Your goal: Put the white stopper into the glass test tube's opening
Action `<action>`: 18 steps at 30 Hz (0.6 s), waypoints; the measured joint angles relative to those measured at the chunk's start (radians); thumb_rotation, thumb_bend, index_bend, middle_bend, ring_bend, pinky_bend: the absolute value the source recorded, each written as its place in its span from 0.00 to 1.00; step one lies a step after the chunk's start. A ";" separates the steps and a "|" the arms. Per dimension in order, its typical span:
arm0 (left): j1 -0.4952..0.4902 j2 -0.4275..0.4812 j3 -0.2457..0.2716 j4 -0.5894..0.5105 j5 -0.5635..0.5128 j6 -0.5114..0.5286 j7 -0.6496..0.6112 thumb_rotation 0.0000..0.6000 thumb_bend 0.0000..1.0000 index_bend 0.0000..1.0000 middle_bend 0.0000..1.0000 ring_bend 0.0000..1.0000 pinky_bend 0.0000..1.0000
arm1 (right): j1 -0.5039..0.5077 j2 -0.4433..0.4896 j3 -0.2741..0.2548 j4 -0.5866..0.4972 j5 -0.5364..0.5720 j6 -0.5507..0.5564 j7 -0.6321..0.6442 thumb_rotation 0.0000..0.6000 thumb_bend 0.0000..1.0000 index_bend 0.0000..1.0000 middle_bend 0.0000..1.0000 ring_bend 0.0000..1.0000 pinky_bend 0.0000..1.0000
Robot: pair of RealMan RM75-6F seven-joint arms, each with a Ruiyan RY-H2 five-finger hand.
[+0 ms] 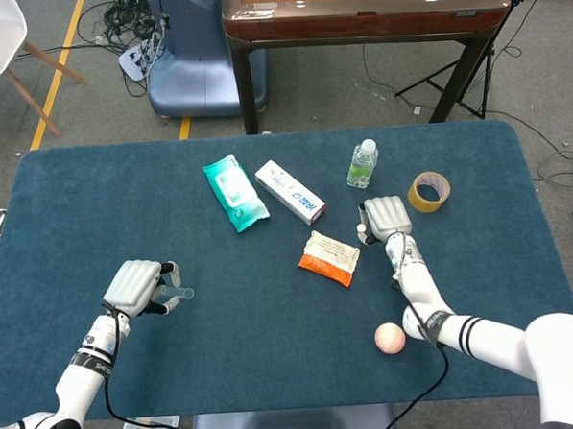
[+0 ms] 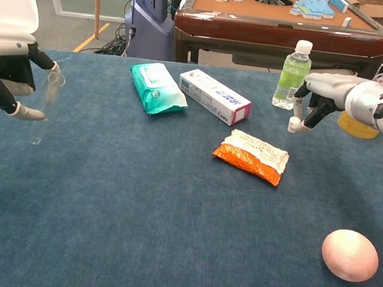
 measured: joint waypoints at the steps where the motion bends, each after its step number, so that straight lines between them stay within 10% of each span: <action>1: -0.004 0.003 -0.005 -0.003 -0.011 -0.008 -0.007 1.00 0.27 0.66 1.00 1.00 1.00 | -0.009 0.020 0.003 -0.033 -0.017 0.009 0.016 1.00 0.35 0.60 0.91 0.98 1.00; 18: -0.109 -0.006 -0.076 -0.074 -0.183 -0.114 -0.091 1.00 0.27 0.66 1.00 1.00 1.00 | -0.179 0.348 0.059 -0.642 -0.479 0.143 0.410 1.00 0.35 0.61 0.91 0.98 1.00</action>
